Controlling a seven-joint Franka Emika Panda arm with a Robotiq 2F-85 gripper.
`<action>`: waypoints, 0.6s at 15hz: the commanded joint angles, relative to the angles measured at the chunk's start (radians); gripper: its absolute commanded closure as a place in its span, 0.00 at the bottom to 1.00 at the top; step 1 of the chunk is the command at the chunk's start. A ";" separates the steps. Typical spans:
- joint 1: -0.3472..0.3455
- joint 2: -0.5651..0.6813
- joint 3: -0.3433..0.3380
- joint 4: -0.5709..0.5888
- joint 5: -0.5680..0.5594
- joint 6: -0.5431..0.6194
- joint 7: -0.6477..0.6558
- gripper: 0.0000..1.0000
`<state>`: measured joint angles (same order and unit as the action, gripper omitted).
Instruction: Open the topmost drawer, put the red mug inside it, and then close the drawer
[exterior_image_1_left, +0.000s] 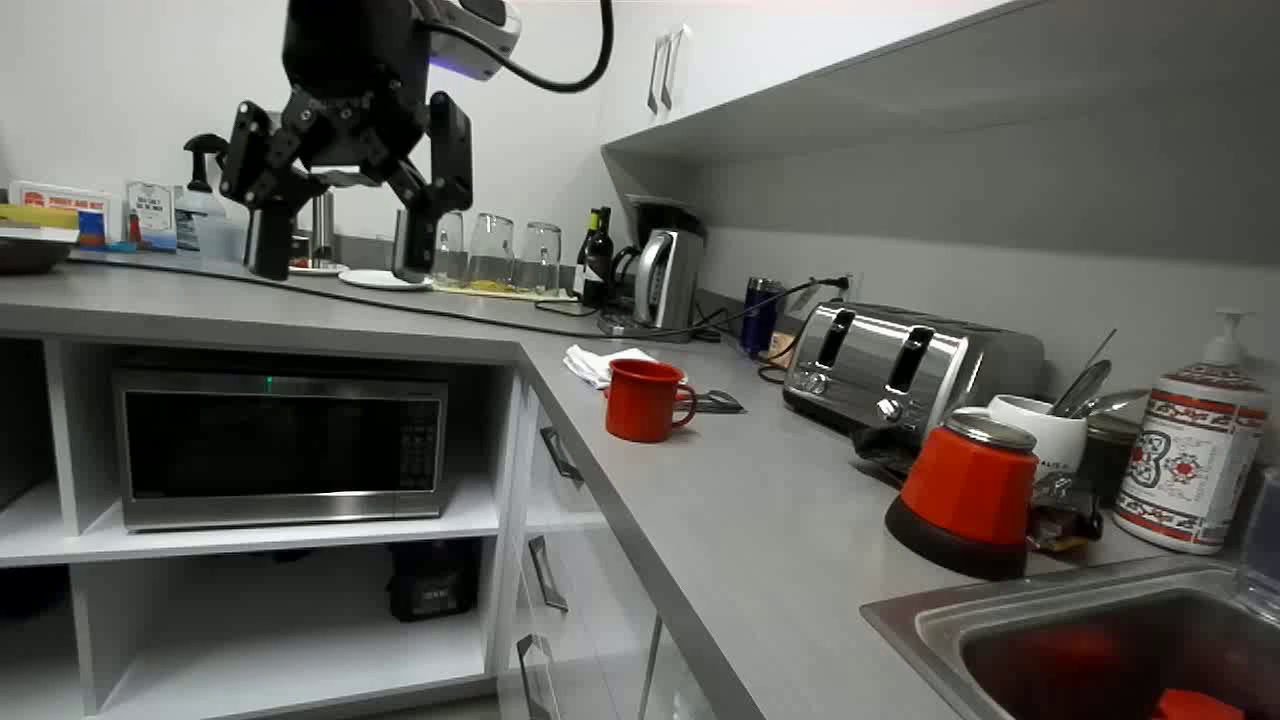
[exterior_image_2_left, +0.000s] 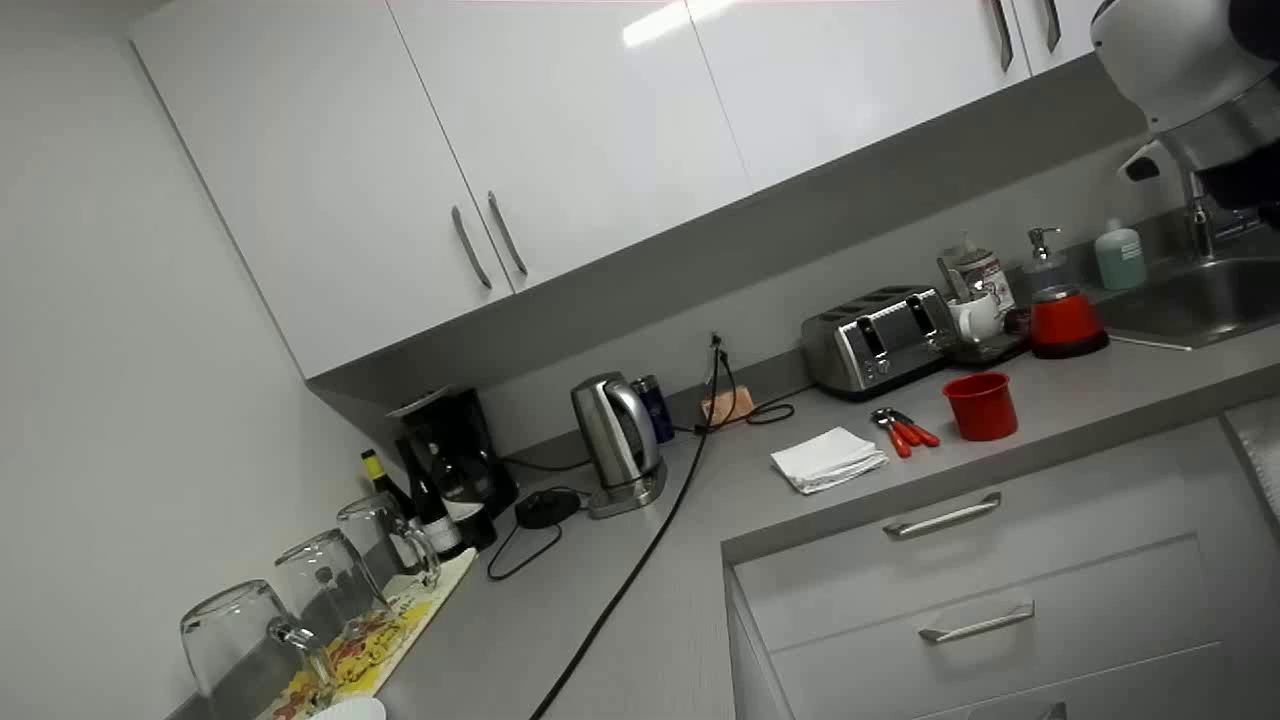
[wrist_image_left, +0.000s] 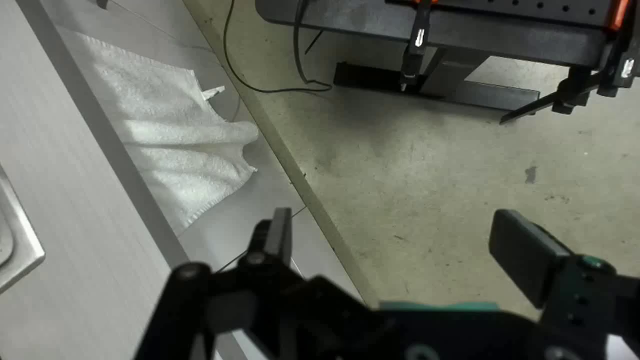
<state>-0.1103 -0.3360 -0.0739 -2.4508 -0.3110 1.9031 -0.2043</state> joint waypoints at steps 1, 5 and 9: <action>0.011 0.000 -0.010 0.001 -0.003 -0.002 0.003 0.00; 0.033 0.006 0.032 -0.026 -0.096 0.099 0.019 0.00; 0.065 0.056 0.098 -0.058 -0.248 0.227 0.053 0.00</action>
<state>-0.0692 -0.3173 -0.0152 -2.4844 -0.4501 2.0425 -0.1949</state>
